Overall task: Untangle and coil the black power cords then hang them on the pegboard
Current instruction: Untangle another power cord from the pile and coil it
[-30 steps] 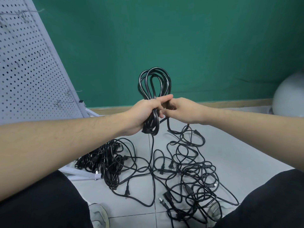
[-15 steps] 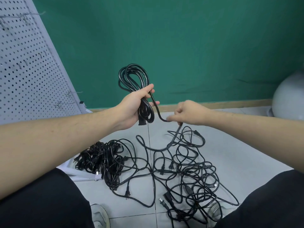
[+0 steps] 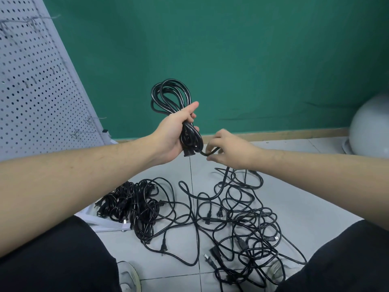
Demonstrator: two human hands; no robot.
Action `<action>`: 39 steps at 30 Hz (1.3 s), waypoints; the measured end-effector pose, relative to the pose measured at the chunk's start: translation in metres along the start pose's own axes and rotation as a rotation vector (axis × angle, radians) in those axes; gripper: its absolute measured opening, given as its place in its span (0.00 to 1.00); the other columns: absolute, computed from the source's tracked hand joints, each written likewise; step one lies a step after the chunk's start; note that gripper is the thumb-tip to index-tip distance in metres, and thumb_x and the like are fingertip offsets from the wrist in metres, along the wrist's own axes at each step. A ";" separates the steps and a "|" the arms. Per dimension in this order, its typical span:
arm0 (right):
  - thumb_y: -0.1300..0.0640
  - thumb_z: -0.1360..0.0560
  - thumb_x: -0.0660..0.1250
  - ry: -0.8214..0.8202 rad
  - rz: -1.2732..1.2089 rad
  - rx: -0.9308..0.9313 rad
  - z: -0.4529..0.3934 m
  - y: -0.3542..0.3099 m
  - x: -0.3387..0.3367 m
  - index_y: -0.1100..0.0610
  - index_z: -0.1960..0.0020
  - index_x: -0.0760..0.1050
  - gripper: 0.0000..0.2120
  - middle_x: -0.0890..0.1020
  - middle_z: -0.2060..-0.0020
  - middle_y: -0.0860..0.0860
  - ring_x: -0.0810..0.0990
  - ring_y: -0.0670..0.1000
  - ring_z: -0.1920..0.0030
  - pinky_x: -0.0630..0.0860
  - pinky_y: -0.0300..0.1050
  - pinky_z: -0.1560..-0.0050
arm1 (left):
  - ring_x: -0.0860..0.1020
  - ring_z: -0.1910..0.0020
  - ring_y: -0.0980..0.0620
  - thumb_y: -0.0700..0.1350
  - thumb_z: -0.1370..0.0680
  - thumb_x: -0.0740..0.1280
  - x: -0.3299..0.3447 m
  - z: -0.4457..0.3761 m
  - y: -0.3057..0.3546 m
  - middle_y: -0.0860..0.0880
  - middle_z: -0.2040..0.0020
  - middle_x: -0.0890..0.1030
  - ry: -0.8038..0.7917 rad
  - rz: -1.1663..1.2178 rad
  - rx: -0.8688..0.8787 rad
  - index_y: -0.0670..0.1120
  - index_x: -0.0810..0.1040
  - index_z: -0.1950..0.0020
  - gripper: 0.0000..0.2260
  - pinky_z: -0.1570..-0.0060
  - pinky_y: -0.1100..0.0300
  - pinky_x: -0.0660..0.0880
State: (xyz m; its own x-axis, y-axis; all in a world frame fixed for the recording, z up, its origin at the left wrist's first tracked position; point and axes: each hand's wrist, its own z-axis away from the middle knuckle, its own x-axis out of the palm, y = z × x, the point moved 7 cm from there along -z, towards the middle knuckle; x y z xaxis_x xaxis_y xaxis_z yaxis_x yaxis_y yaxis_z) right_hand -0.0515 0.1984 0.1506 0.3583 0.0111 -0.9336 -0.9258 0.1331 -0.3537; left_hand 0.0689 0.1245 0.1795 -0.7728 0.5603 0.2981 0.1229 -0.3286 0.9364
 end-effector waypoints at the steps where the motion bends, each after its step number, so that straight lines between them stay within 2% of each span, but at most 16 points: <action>1: 0.55 0.21 0.70 -0.059 -0.154 0.047 0.002 -0.001 0.006 0.52 0.41 0.77 0.09 0.79 0.42 0.53 0.83 0.51 0.52 0.79 0.43 0.48 | 0.71 0.59 0.50 0.37 0.19 0.57 -0.003 -0.001 0.001 0.52 0.49 0.71 0.022 -0.039 0.011 0.53 0.79 0.30 0.22 0.56 0.61 0.74; 4: 0.66 0.22 0.69 -0.148 -0.806 0.317 0.008 0.005 0.021 0.56 0.46 0.70 0.11 0.83 0.59 0.56 0.80 0.49 0.70 0.80 0.42 0.70 | 0.71 0.55 0.50 0.38 0.21 0.58 -0.017 -0.005 0.002 0.54 0.49 0.73 0.106 -0.185 0.027 0.59 0.80 0.32 0.24 0.63 0.61 0.73; 8: 0.61 0.19 0.66 -0.326 -1.118 0.539 0.015 0.007 0.023 0.58 0.50 0.74 0.01 0.76 0.69 0.49 0.73 0.42 0.73 0.78 0.36 0.70 | 0.71 0.61 0.50 0.42 0.20 0.59 -0.032 -0.009 0.004 0.56 0.56 0.72 0.207 -0.273 0.018 0.64 0.77 0.31 0.24 0.58 0.57 0.73; 10: 0.60 0.18 0.65 -0.400 -1.104 0.546 0.017 0.003 0.025 0.60 0.45 0.76 0.04 0.71 0.73 0.47 0.66 0.41 0.76 0.70 0.33 0.75 | 0.69 0.64 0.51 0.42 0.20 0.58 -0.033 -0.009 0.008 0.58 0.53 0.74 0.216 -0.319 0.052 0.65 0.75 0.29 0.24 0.58 0.58 0.72; 13: 0.52 0.17 0.65 -0.324 -0.970 0.456 0.015 0.000 0.017 0.60 0.43 0.78 0.11 0.63 0.74 0.45 0.58 0.43 0.76 0.57 0.34 0.77 | 0.70 0.59 0.57 0.42 0.19 0.58 -0.035 -0.013 0.012 0.58 0.49 0.76 0.231 -0.437 0.113 0.62 0.73 0.26 0.23 0.61 0.64 0.68; 17: 0.42 0.24 0.71 -0.104 -0.579 0.276 0.009 -0.011 -0.014 0.56 0.58 0.77 0.17 0.67 0.70 0.48 0.62 0.47 0.74 0.60 0.39 0.75 | 0.74 0.60 0.58 0.42 0.19 0.59 -0.031 -0.011 0.016 0.57 0.58 0.76 0.205 -0.618 0.151 0.58 0.73 0.25 0.23 0.57 0.63 0.70; 18: 0.40 0.25 0.72 -0.075 -0.567 0.275 0.008 -0.011 -0.018 0.54 0.62 0.72 0.19 0.67 0.71 0.48 0.62 0.48 0.74 0.59 0.39 0.75 | 0.79 0.54 0.57 0.41 0.18 0.59 -0.027 -0.011 0.016 0.54 0.51 0.82 0.175 -0.664 0.158 0.56 0.74 0.25 0.22 0.50 0.60 0.73; 20: 0.40 0.26 0.72 -0.078 -0.639 0.280 0.009 -0.014 -0.019 0.52 0.63 0.67 0.21 0.66 0.72 0.47 0.60 0.48 0.73 0.58 0.40 0.74 | 0.77 0.38 0.54 0.42 0.17 0.60 -0.023 -0.010 0.015 0.51 0.34 0.80 0.129 -0.740 0.163 0.54 0.74 0.26 0.20 0.42 0.60 0.71; 21: 0.41 0.25 0.72 -0.103 -0.695 0.257 0.010 -0.016 -0.019 0.52 0.62 0.68 0.19 0.65 0.72 0.46 0.60 0.47 0.74 0.57 0.39 0.74 | 0.76 0.42 0.54 0.44 0.17 0.61 -0.023 -0.011 0.013 0.52 0.34 0.79 0.108 -0.774 0.158 0.54 0.75 0.27 0.18 0.47 0.61 0.70; 24: 0.50 0.20 0.69 -0.184 -0.811 0.120 0.014 -0.024 -0.022 0.53 0.57 0.73 0.10 0.64 0.71 0.45 0.59 0.46 0.73 0.55 0.38 0.73 | 0.69 0.63 0.54 0.55 0.18 0.64 -0.034 -0.013 0.001 0.52 0.57 0.75 0.096 -0.883 0.043 0.57 0.80 0.38 0.11 0.67 0.61 0.66; 26: 0.51 0.19 0.67 -0.167 -0.815 0.046 0.015 -0.025 -0.026 0.57 0.51 0.78 0.09 0.67 0.69 0.45 0.59 0.47 0.72 0.56 0.37 0.72 | 0.67 0.68 0.51 0.64 0.20 0.64 -0.044 -0.010 -0.006 0.50 0.62 0.70 0.123 -0.898 -0.087 0.54 0.81 0.44 0.16 0.70 0.63 0.63; 28: 0.50 0.18 0.64 -0.101 -0.751 0.024 0.014 -0.023 -0.029 0.56 0.46 0.81 0.11 0.70 0.67 0.45 0.61 0.47 0.71 0.59 0.37 0.72 | 0.71 0.64 0.49 0.71 0.22 0.58 -0.040 -0.006 -0.009 0.50 0.56 0.75 0.072 -0.875 -0.130 0.56 0.83 0.43 0.24 0.66 0.60 0.67; 31: 0.47 0.17 0.63 -0.037 -0.562 -0.002 0.014 -0.029 -0.030 0.51 0.49 0.81 0.11 0.71 0.69 0.46 0.66 0.46 0.71 0.64 0.38 0.71 | 0.79 0.48 0.52 0.76 0.24 0.49 -0.025 -0.001 -0.012 0.51 0.47 0.83 -0.027 -0.833 -0.113 0.55 0.87 0.49 0.34 0.46 0.54 0.70; 34: 0.51 0.20 0.69 0.124 -0.478 -0.055 0.011 -0.033 -0.042 0.53 0.60 0.78 0.11 0.74 0.70 0.44 0.69 0.42 0.73 0.65 0.34 0.68 | 0.79 0.53 0.52 0.80 0.30 0.56 -0.011 -0.002 -0.016 0.47 0.52 0.85 -0.109 -0.905 0.010 0.51 0.84 0.53 0.35 0.46 0.58 0.72; 37: 0.45 0.29 0.77 0.279 -0.387 0.027 0.006 -0.020 -0.053 0.52 0.71 0.63 0.26 0.64 0.77 0.43 0.61 0.45 0.73 0.59 0.42 0.69 | 0.80 0.41 0.57 0.61 0.32 0.74 0.003 -0.002 -0.025 0.57 0.44 0.85 -0.327 -0.868 0.072 0.53 0.82 0.39 0.24 0.37 0.60 0.74; 39: 0.39 0.33 0.78 0.252 -0.305 0.106 0.005 -0.014 -0.052 0.53 0.71 0.60 0.30 0.62 0.78 0.44 0.59 0.46 0.74 0.58 0.44 0.70 | 0.79 0.37 0.55 0.48 0.30 0.71 -0.001 -0.002 -0.030 0.58 0.43 0.84 -0.337 -0.907 0.021 0.53 0.81 0.37 0.20 0.38 0.61 0.74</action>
State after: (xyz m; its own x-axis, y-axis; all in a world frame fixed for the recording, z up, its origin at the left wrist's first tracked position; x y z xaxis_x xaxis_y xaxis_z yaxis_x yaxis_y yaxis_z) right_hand -0.0569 0.2013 0.2046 0.5614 -0.2856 -0.7767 -0.7597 0.1946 -0.6205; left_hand 0.0642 0.1320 0.1509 -0.3607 0.7841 -0.5051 -0.4187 0.3477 0.8389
